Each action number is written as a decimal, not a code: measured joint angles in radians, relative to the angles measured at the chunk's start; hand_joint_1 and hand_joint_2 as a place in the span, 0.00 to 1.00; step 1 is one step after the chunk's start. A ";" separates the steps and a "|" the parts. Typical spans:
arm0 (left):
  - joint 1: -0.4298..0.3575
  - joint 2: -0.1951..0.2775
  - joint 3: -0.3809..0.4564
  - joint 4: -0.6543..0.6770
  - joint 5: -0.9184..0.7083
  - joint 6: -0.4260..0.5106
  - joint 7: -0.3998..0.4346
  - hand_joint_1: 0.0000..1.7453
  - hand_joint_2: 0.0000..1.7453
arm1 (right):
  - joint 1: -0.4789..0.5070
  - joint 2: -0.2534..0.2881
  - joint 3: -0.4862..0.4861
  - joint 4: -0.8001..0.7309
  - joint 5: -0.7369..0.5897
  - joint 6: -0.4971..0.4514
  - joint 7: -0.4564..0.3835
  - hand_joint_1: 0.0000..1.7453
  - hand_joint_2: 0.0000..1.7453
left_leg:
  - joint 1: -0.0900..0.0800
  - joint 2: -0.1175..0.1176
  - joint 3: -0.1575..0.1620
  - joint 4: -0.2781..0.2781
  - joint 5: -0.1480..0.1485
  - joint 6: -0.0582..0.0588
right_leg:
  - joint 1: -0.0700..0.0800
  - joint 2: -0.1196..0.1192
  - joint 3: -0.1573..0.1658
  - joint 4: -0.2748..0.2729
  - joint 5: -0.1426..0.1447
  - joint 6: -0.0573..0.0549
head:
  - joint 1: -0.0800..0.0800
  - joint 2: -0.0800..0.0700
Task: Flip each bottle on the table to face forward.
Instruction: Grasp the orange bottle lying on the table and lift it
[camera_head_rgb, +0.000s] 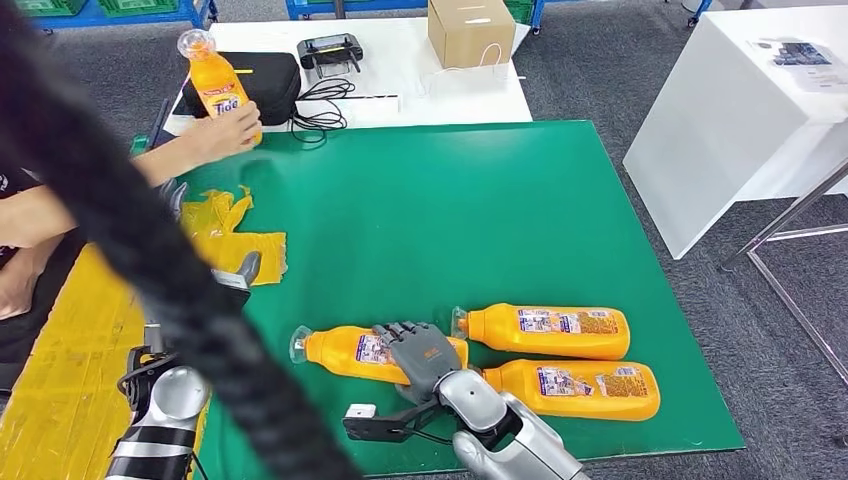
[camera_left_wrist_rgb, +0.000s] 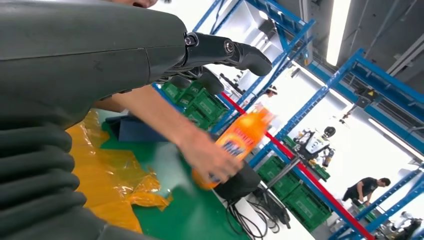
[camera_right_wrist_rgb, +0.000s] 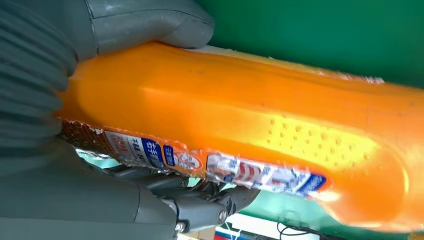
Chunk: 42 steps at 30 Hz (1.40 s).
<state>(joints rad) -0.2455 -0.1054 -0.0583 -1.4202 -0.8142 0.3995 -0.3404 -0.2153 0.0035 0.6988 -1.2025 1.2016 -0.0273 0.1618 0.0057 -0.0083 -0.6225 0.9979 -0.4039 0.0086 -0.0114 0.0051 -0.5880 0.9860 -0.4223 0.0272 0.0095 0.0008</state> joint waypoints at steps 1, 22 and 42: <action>0.001 0.000 -0.005 -0.002 0.009 -0.002 -0.002 0.00 1.00 | -0.002 0.003 -0.008 0.005 -0.027 -0.016 -0.016 1.00 1.00 | 0.000 0.000 0.001 0.000 0.000 0.000 | 0.000 0.000 0.001 0.000 0.000 0.000 | 0.000 0.000; 0.092 -0.012 -0.054 -0.123 0.328 -0.320 -0.025 0.00 1.00 | 0.188 0.084 -0.222 -0.277 -0.376 -0.317 -0.273 1.00 1.00 | 0.000 0.000 -0.004 0.000 -0.001 0.000 | 0.000 0.000 -0.003 0.000 0.000 0.000 | 0.000 0.000; 0.122 0.006 -0.181 -0.124 0.887 -0.766 0.007 0.00 1.00 | 0.225 0.171 -0.361 -0.374 -0.599 -0.439 -0.490 1.00 1.00 | 0.000 0.000 -0.004 0.000 -0.001 0.000 | 0.000 -0.001 -0.004 0.000 0.000 0.000 | 0.000 0.000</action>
<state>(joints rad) -0.1238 -0.0992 -0.2389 -1.5445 0.0728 -0.3662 -0.3333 0.0096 0.1741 0.3380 -1.5768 0.6028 -0.4662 -0.3281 0.0057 -0.0087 -0.6264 0.9978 -0.4044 0.0088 -0.0113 0.0044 -0.5917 0.9859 -0.4225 0.0272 0.0098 0.0008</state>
